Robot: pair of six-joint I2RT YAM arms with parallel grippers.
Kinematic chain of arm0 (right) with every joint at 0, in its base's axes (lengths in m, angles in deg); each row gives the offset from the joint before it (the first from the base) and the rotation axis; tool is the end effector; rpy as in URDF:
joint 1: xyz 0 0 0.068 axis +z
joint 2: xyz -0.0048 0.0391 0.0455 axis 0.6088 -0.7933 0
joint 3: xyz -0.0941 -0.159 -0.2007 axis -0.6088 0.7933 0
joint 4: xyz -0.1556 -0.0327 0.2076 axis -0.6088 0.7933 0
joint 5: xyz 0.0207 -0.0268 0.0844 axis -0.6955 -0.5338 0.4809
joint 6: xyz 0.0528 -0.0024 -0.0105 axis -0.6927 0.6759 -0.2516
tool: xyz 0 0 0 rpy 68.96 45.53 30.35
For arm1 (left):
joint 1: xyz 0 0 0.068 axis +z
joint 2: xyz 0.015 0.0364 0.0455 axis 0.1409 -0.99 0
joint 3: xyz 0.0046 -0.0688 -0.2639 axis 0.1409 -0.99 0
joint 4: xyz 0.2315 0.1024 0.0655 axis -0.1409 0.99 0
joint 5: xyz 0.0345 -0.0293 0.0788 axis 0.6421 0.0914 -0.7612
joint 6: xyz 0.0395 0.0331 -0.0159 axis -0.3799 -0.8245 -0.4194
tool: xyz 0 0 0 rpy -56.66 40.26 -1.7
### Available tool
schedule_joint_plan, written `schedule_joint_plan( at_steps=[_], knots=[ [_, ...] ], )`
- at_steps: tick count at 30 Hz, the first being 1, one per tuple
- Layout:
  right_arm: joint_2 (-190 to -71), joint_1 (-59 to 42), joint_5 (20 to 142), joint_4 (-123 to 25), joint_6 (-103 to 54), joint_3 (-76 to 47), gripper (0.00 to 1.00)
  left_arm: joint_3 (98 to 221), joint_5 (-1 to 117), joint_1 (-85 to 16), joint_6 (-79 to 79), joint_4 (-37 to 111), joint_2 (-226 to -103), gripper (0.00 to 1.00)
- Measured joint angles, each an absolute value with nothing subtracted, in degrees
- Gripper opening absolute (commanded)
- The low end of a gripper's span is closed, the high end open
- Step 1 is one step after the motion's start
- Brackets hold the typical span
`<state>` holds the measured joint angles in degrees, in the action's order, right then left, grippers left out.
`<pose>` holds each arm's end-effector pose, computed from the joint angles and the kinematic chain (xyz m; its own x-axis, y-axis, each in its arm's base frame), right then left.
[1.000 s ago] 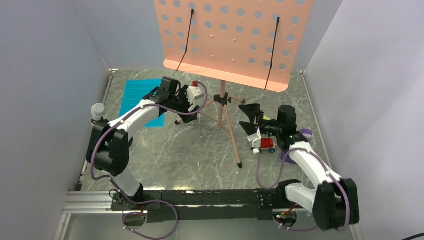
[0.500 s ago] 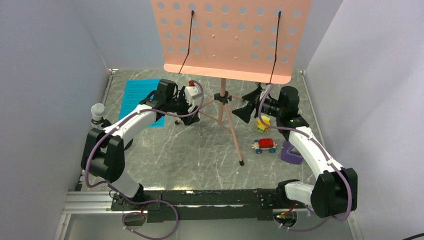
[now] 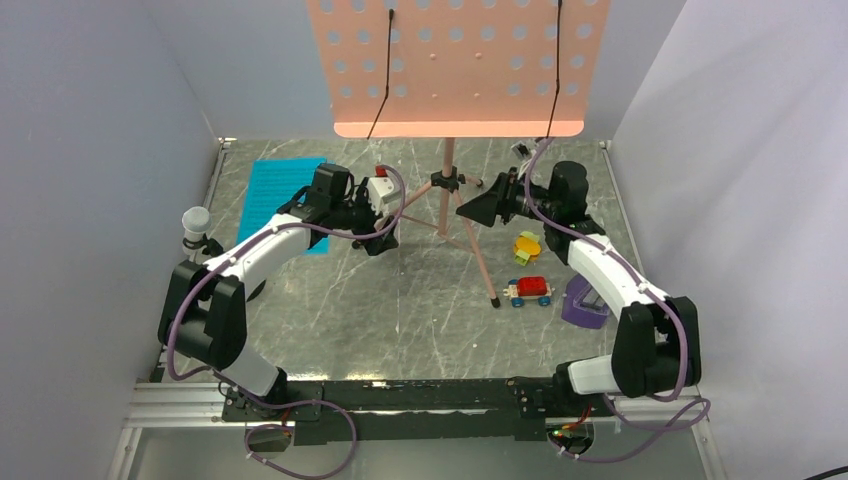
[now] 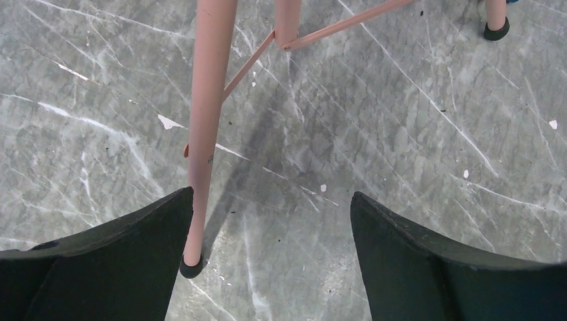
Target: Pack up the instrument practice props
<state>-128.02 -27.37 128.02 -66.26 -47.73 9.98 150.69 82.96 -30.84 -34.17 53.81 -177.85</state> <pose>0.2960 0.0824 0.2966 -0.6012 0.1863 -0.7771 -0.6823 0.3864 0.6206 0.3067 -0.1496 0.2570 -0.2818 0.4662 -0.8386 0.8835 0.4669 -0.0372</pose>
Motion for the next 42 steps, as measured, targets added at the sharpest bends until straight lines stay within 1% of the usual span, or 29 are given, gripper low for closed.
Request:
schedule_joint_plan(
  at_steps=[3,7,12,16,22,26,35,39,42],
  knots=[
    [-126.49,-28.69,129.16,-65.43,-47.03,10.9,0.79,150.63,82.94,-30.84,-34.31,54.02,-177.66,0.91],
    [-122.44,-32.88,128.81,-65.23,-47.95,16.45,0.82,150.63,82.92,-30.84,-34.39,54.16,-177.63,0.91],
    [-125.07,-35.59,127.87,-66.55,-51.86,16.61,0.89,150.63,82.92,-30.84,-34.81,54.99,-177.63,0.91],
    [-131.53,-35.35,127.35,-69.13,-58.22,12.65,0.92,150.63,82.86,-30.84,-35.05,55.82,-177.66,0.91],
    [-139.08,-34.02,127.3,-72.23,-64.69,2.94,0.9,150.65,82.72,-30.84,-36.23,56.93,-177.79,0.92],
    [-139.88,-32.95,127.22,-73.56,-65.39,-0.14,0.8,150.65,82.55,-30.84,-36.4,57.28,-177.88,0.92],
    [-141.96,-31.16,126.84,-72.62,-62.81,0.02,0.57,150.65,82.2,-30.84,-37.41,57.48,-177.88,0.92],
    [-143.32,-30.54,126.36,-71.92,-61.3,-0.38,0.51,150.65,82.22,-30.84,-37.41,57.46,-178.09,0.92],
    [-143.32,-30.11,126.04,-71.7,-58.81,-0.88,0.45,150.74,82.2,-30.84,-37.41,57.41,-178.62,0.92]
  ],
)
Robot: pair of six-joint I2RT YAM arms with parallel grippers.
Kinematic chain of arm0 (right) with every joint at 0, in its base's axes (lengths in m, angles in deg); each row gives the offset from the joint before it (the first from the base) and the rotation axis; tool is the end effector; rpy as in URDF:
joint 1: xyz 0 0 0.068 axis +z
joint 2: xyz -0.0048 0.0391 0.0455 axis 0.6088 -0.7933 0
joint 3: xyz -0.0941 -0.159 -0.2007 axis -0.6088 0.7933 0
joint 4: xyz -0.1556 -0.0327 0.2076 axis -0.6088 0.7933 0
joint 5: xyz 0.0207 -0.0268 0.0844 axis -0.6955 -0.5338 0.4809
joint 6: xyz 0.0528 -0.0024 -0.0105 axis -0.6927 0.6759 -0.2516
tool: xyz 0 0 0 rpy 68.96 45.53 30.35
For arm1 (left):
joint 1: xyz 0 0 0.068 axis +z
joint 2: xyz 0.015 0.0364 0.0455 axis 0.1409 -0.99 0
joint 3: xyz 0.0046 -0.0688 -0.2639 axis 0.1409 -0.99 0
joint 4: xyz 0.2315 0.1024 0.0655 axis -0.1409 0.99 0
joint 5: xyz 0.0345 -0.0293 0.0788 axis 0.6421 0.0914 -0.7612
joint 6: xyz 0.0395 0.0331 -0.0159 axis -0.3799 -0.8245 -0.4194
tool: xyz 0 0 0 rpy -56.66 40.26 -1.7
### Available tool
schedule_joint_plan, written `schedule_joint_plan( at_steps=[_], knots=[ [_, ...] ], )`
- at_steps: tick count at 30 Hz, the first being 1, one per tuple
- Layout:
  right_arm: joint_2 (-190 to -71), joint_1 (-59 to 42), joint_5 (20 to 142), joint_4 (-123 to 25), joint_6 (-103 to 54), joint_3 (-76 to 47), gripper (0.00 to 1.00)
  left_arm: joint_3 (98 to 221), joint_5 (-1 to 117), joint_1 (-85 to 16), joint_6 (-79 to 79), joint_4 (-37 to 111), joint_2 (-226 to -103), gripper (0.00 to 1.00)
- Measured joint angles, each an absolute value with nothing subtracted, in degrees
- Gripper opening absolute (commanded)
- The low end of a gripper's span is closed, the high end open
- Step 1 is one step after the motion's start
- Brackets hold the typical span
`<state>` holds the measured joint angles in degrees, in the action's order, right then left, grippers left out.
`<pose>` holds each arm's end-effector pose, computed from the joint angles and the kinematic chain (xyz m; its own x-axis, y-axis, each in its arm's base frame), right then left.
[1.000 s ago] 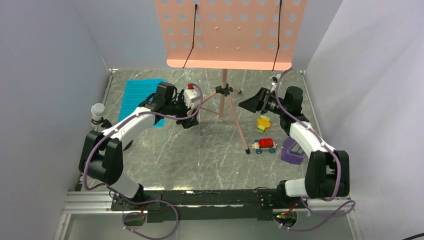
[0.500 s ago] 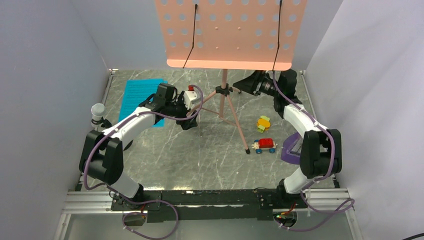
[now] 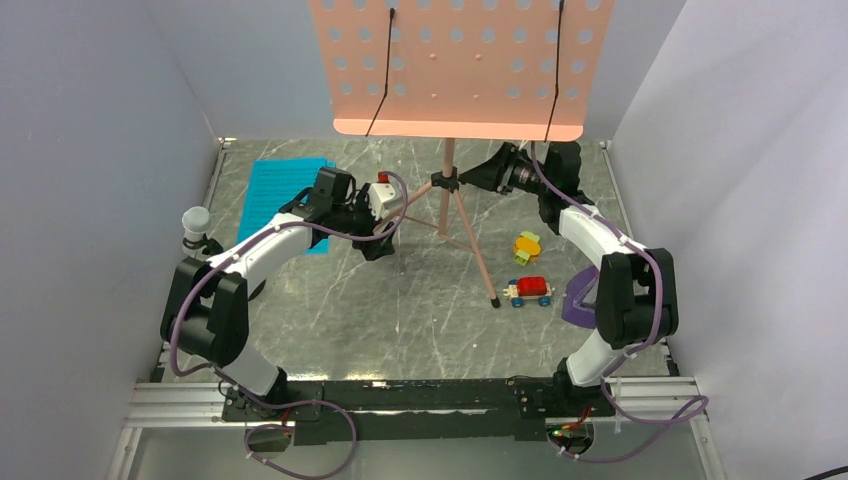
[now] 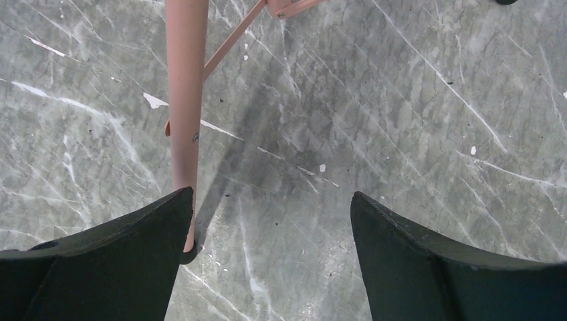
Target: Pack up the instrument practice props
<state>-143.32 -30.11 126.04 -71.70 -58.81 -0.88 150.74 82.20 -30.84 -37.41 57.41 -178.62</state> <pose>0.3653 0.0760 0.2839 -0.6860 0.3125 -0.6570 -0.5377 0.3906 0.7472 0.3048 -0.1484 0.2481 -0.2906 0.5201 -0.8031 0.8930 0.4490 -0.0323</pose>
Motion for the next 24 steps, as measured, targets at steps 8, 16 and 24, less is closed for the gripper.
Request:
schedule_joint_plan(
  at_steps=[8,16,24],
  knots=[
    [-141.68,-29.43,123.08,-72.03,-53.72,0.23,0.47,150.74,81.81,-30.84,-37.45,57.43,-178.86,0.92],
    [-140.8,-29.71,123.37,-75.97,-52.54,3.23,0.54,150.74,81.78,-30.84,-37.69,57.46,-178.86,0.92],
    [-144.45,-30.92,123.35,-66.35,-48.93,7.16,0.54,150.74,81.7,-30.84,-37.89,57.46,-178.86,0.92]
  ],
)
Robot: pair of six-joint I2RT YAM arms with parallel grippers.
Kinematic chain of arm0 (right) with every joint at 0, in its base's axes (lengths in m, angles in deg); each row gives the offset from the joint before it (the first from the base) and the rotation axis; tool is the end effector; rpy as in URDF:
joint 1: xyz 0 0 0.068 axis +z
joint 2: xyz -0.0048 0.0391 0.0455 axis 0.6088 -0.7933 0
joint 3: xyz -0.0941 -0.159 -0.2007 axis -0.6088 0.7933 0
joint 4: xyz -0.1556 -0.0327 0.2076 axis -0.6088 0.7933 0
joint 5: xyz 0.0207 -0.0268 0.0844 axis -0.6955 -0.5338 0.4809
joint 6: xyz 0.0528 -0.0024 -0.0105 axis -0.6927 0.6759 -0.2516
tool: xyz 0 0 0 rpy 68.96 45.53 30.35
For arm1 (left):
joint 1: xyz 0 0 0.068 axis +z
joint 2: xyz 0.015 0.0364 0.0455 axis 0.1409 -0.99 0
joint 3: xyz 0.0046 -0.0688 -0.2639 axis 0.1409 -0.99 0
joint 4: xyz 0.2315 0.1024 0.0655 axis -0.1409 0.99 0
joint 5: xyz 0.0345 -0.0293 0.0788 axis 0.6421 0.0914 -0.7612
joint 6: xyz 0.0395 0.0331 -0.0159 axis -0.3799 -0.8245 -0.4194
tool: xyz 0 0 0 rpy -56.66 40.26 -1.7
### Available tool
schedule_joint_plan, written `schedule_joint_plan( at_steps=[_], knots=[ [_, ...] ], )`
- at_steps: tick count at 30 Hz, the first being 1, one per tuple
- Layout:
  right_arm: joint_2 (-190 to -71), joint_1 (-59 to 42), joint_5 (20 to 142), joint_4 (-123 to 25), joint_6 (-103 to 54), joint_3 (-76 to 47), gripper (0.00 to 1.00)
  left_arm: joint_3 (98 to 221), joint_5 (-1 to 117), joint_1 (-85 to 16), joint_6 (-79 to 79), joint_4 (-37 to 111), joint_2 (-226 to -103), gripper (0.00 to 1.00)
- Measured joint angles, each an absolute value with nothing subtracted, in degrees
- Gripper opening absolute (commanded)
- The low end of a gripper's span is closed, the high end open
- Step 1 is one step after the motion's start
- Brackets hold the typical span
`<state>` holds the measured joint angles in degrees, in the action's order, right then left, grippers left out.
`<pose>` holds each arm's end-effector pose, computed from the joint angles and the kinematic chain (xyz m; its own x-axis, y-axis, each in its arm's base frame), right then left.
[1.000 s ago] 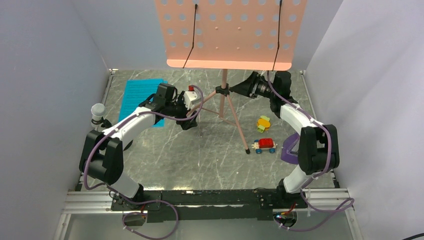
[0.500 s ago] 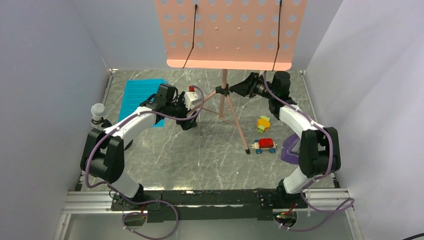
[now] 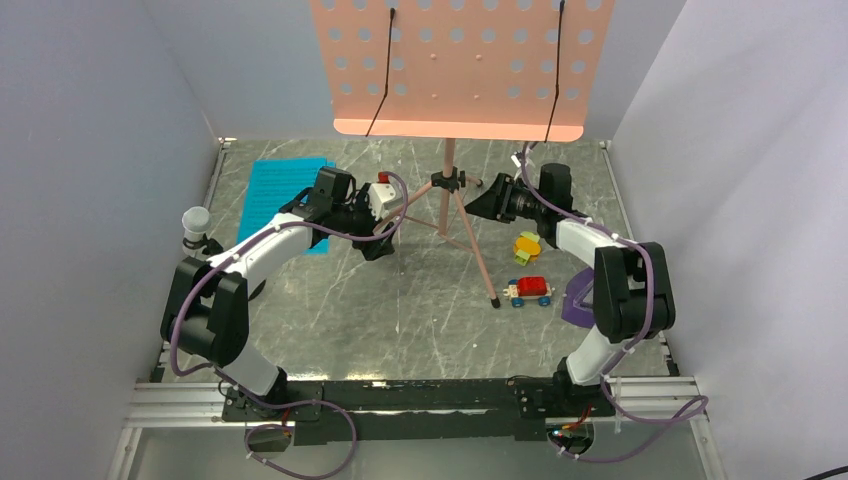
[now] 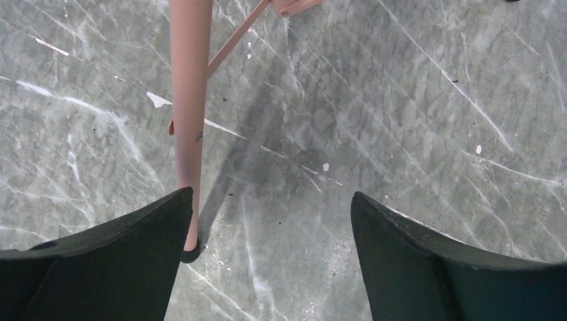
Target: Pack up the instrument practice props
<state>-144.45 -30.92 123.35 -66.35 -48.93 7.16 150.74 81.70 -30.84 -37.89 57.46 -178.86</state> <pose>0.3506 0.0679 0.2226 -0.7443 0.2493 -0.6196 -0.4482 0.5014 0.7401 0.3055 -0.1484 0.2465 -0.2882 0.5282 -0.7987 0.8925 0.4503 -0.0242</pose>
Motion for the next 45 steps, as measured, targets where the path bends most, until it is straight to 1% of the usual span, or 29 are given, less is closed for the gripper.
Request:
schedule_joint_plan(
  at_steps=[2,7,10,14,18,34,45],
  knots=[
    [-145.39,-31.11,122.49,-65.39,-48.95,7.16,0.56,150.74,81.7,-30.84,-37.89,57.43,-178.9,0.92],
    [-147.18,-31.51,121.07,-63.99,-49.35,4.32,0.74,150.74,81.35,-30.84,-37.91,57.46,-179.41,0.92],
    [-147.88,-32.27,120.27,-64.23,-51.03,0.89,0.77,150.74,81.3,-30.84,-37.91,57.52,-179.51,0.92],
    [-148.19,-33.25,119.83,-66.39,-53.91,-3.07,0.78,150.74,81.3,-30.84,-37.91,57.52,-179.51,0.93],
    [-148.19,-33.25,120.05,-69.02,-56.45,-4.29,0.78,150.74,81.3,-30.84,-37.93,57.57,-179.51,0.93],
    [-148.08,-31.09,123.35,-74.35,-60.75,-3.33,0.79,150.74,81.3,-30.84,-38.52,57.63,-179.51,0.93],
    [-145.83,-31.44,123.37,-75.14,-61.37,0.89,0.81,150.74,81.33,-30.84,-38.52,57.59,-179.54,0.93]
  ],
)
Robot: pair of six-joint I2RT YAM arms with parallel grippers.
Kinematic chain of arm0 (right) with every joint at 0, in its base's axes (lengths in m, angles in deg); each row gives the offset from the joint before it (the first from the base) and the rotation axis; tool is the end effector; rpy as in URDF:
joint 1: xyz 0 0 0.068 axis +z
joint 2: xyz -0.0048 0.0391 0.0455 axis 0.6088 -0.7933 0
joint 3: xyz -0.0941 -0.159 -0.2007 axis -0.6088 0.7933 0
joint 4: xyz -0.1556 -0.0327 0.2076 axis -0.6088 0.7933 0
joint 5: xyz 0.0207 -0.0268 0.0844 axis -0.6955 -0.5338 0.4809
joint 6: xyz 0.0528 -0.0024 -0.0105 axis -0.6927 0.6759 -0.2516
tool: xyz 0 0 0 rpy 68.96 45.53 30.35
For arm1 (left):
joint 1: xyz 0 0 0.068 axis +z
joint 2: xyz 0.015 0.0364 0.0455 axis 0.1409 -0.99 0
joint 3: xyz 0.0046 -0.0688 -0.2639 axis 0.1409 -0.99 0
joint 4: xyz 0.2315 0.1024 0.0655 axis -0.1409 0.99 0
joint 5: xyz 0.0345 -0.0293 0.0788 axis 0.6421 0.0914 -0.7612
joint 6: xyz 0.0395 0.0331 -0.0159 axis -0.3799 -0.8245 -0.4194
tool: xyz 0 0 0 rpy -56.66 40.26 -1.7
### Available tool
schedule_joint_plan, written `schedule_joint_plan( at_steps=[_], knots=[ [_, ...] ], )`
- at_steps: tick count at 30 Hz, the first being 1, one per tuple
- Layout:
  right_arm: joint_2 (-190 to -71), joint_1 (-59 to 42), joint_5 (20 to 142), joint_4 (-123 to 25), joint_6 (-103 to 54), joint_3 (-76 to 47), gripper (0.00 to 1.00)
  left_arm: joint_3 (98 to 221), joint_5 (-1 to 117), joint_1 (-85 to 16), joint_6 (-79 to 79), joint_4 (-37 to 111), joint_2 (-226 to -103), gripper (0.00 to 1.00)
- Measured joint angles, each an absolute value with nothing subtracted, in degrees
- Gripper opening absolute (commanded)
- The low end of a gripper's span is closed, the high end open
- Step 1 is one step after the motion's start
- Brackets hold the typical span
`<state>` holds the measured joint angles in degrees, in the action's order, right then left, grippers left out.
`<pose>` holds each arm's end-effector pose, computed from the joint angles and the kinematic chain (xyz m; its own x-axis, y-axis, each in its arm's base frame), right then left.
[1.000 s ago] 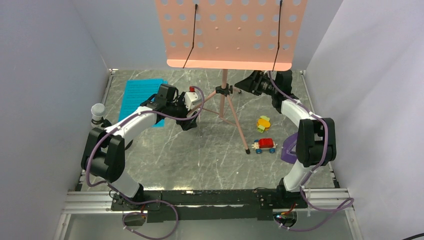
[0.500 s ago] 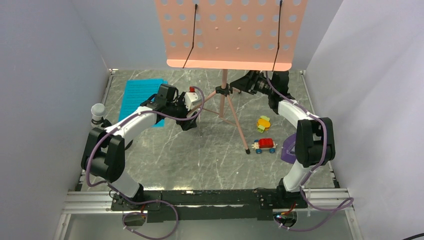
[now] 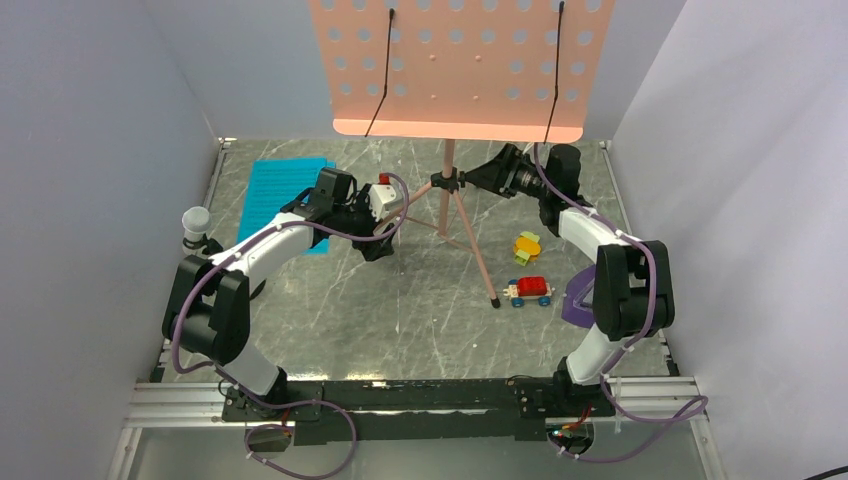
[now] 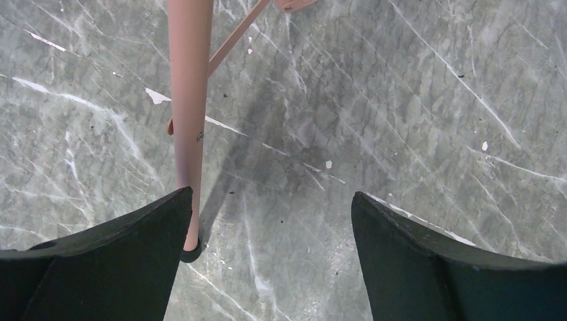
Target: Pack up the instrument practice props
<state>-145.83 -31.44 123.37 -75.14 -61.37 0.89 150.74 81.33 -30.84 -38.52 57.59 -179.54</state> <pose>0.3732 0.0671 0.2636 -0.6935 0.3722 -0.6168 -0.4685 0.4175 0.7786 0.3069 -0.1488 0.2425 -0.2897 0.5396 -0.7905 0.8934 0.4487 -0.0212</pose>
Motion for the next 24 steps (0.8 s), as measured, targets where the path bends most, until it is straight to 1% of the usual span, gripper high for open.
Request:
schedule_joint_plan(
  at_steps=[7,13,24],
  knots=[
    [-145.87,-31.44,123.28,-75.16,-61.98,0.82,0.82,150.74,81.33,-30.84,-38.5,57.5,-179.73,0.93],
    [-146.16,-31.44,122.8,-76.19,-64.16,-0.12,0.84,150.74,81.33,-30.84,-38.52,57.52,-179.73,0.93],
    [-146.2,-31.4,123.08,-77.39,-66.15,-0.51,0.85,150.74,81.33,-30.84,-38.52,57.5,-179.95,0.93]
  ],
)
